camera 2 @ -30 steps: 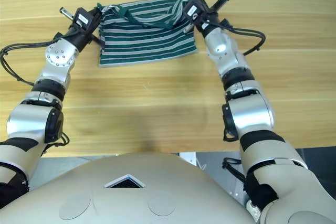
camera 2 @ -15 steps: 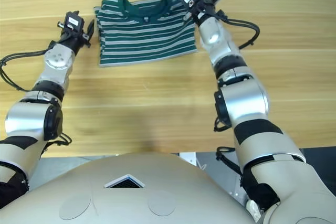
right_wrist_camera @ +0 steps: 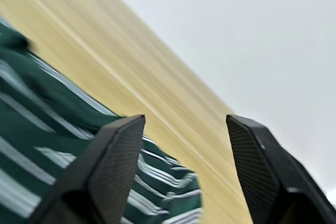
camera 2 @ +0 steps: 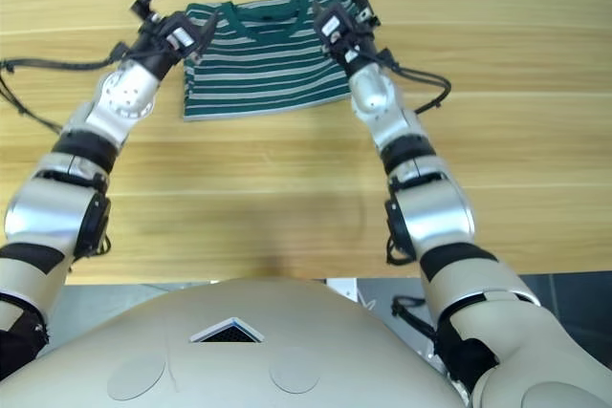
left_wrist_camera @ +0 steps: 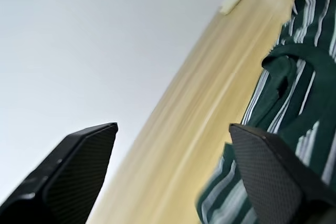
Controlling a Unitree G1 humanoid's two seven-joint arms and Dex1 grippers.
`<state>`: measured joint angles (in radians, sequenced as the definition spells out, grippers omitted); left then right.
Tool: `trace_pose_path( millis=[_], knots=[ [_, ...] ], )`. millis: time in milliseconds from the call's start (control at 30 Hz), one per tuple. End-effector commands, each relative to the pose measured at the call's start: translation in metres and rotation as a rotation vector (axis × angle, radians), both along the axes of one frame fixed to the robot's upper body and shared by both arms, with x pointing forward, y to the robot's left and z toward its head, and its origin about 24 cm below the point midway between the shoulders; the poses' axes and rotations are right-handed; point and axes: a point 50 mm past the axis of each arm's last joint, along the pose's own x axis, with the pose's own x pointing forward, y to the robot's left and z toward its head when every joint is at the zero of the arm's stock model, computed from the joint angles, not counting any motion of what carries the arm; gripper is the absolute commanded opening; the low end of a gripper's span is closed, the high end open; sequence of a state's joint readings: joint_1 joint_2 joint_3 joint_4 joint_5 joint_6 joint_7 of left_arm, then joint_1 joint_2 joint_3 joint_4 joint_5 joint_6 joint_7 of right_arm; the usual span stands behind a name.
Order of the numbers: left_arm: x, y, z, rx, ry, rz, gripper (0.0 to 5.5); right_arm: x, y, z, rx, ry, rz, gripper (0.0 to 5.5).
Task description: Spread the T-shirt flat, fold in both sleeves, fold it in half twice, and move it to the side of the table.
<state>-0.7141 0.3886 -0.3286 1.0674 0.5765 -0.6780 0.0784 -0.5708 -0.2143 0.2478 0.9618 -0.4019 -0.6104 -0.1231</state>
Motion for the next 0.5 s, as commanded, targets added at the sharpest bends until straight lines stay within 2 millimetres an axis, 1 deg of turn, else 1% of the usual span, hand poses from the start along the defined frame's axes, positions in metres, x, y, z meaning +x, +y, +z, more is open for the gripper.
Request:
trace_pose_path(
  millis=[33, 67, 133, 167, 200, 267, 333, 400, 433, 500],
  knots=[
    [0.014, 0.002, -0.007, 0.256, 0.094, 0.047, 3.94, -0.025, -0.011, -0.001, -0.050, -0.037, 0.072, 2.85],
    [0.015, 0.012, -0.014, 0.353, 0.144, 0.084, 3.94, -0.033, -0.015, 0.000, -0.064, -0.048, 0.084, 2.85],
    [0.014, 0.031, -0.022, 0.451, 0.204, 0.158, 3.94, -0.044, -0.020, 0.003, -0.086, -0.059, 0.100, 2.85],
    [0.010, 0.040, -0.028, 0.519, 0.245, 0.176, 3.94, -0.049, -0.023, 0.005, -0.110, -0.070, 0.103, 2.85],
    [0.007, 0.047, -0.033, 0.549, 0.276, 0.191, 3.94, -0.054, -0.026, 0.006, -0.128, -0.074, 0.103, 2.85],
    [-0.008, 0.058, -0.052, 0.596, 0.395, 0.160, 3.94, -0.063, -0.030, 0.007, -0.158, -0.077, 0.106, 2.85],
    [-0.022, 0.062, -0.066, 0.627, 0.475, 0.102, 3.94, -0.068, -0.031, 0.008, -0.172, -0.075, 0.103, 2.85],
    [-0.038, 0.062, -0.077, 0.589, 0.530, 0.007, 3.94, -0.072, -0.027, 0.008, -0.187, -0.075, 0.117, 2.85],
    [-0.047, 0.058, -0.082, 0.549, 0.550, -0.056, 3.94, -0.074, -0.025, 0.008, -0.196, -0.075, 0.128, 2.85],
    [-0.078, 0.042, -0.090, 0.412, 0.574, -0.248, 3.94, -0.078, -0.022, 0.007, -0.215, -0.080, 0.137, 2.85]
  ],
)
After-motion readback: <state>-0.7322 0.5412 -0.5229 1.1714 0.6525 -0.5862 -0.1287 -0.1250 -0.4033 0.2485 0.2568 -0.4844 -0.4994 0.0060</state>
